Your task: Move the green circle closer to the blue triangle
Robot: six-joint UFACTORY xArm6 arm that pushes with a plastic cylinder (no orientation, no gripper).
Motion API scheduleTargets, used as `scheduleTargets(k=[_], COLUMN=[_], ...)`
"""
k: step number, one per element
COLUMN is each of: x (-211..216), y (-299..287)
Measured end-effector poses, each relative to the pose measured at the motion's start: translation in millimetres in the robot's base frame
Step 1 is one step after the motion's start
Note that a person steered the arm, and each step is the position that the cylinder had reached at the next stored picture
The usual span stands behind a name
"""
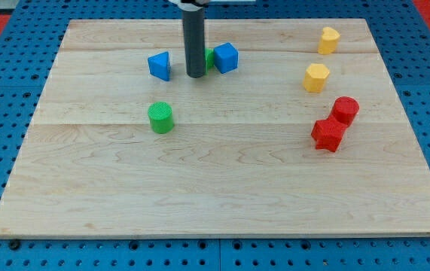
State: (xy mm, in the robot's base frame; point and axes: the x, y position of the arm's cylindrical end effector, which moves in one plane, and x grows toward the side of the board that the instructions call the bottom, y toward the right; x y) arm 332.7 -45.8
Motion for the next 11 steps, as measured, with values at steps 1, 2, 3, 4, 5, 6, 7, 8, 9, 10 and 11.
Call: scheduleTargets(k=[1, 2, 3, 4, 5, 6, 7, 8, 9, 10, 11], x=[9.0, 11.8, -8.0, 7.1, 16.2, 53.0, 135.8, 142.3, 94.0, 79.4, 51.9], y=[-15.5, -48.6, -70.4, -57.9, 34.5, 72.5, 48.8, -36.8, -48.0, -44.4, -66.2])
